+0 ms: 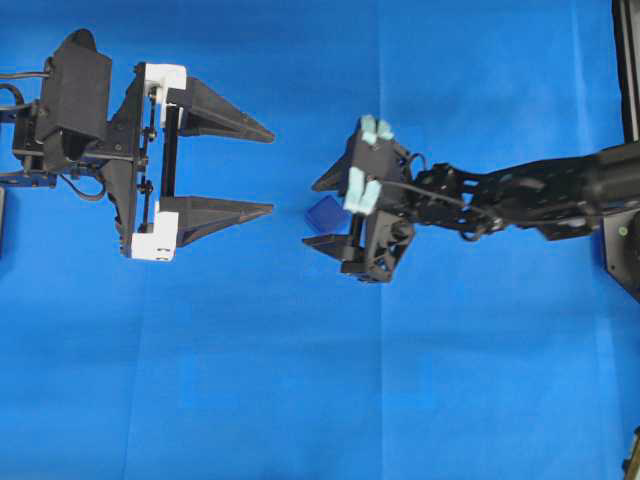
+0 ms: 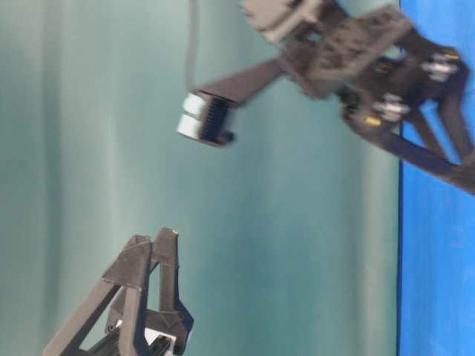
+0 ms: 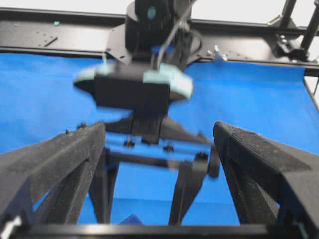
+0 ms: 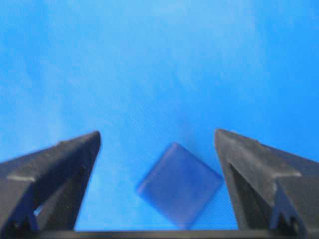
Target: Handover the blue block to the right arm after grasping it with the left arm, then place it in the designated position.
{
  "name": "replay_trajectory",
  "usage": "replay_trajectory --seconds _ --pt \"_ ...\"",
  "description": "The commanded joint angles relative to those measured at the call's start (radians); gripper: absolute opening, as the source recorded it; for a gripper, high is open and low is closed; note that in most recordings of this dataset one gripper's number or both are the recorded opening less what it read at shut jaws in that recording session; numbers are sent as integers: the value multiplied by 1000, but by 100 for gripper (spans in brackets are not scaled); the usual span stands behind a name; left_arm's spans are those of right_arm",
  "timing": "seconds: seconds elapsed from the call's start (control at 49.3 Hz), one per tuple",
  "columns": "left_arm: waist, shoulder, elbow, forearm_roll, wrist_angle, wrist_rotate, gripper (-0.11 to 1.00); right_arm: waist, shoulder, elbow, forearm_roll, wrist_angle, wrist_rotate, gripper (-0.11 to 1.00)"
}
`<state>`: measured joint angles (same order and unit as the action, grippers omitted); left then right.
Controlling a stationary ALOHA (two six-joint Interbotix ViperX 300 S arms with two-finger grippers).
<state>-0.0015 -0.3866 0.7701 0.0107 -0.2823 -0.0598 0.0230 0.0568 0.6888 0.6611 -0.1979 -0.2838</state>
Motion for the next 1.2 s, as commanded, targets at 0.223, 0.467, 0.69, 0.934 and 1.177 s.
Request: replay_trajectory --seconds 0.223,0.467,0.69,0.934,1.177 --pt "-2 -18 -21 2 -5 2 93 3 -255 37 -31 63 -18 89" --pt "-2 -17 -25 2 -5 2 93 3 -448 89 -38 94 -43 89" --pt "-2 -18 -25 2 -5 2 93 -2 -606 135 -38 117 -60 89" --pt "-3 -18 -26 2 -5 0 93 -6 -687 163 -38 135 -67 89" --pt "-3 -18 -25 2 -5 2 93 -6 -667 158 -48 130 -69 89"
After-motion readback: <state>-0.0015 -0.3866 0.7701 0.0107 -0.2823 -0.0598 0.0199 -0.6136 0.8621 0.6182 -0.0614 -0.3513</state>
